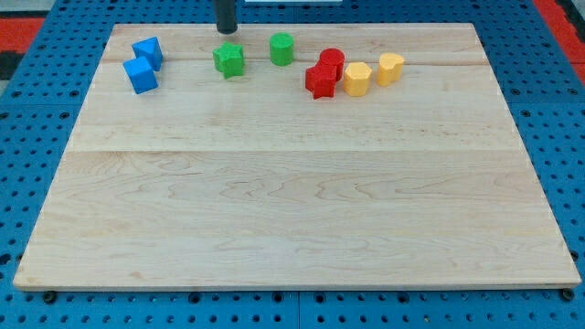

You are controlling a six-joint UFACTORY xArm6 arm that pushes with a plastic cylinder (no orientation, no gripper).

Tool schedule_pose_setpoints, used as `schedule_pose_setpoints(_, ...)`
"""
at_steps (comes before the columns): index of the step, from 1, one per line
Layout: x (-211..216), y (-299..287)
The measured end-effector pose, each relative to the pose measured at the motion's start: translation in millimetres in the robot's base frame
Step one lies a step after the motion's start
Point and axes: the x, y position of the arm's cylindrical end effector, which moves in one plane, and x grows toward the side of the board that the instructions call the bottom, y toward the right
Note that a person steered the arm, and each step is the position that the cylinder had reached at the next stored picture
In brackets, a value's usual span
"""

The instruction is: Move the blue cube slightly to the left side of the board

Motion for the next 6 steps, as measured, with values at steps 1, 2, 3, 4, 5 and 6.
schedule_pose_setpoints(1,20,-8)
schedule_pose_setpoints(2,39,-22)
schedule_pose_setpoints(3,60,-35)
schedule_pose_setpoints(4,72,-59)
schedule_pose_setpoints(5,87,-77)
schedule_pose_setpoints(6,97,-105)
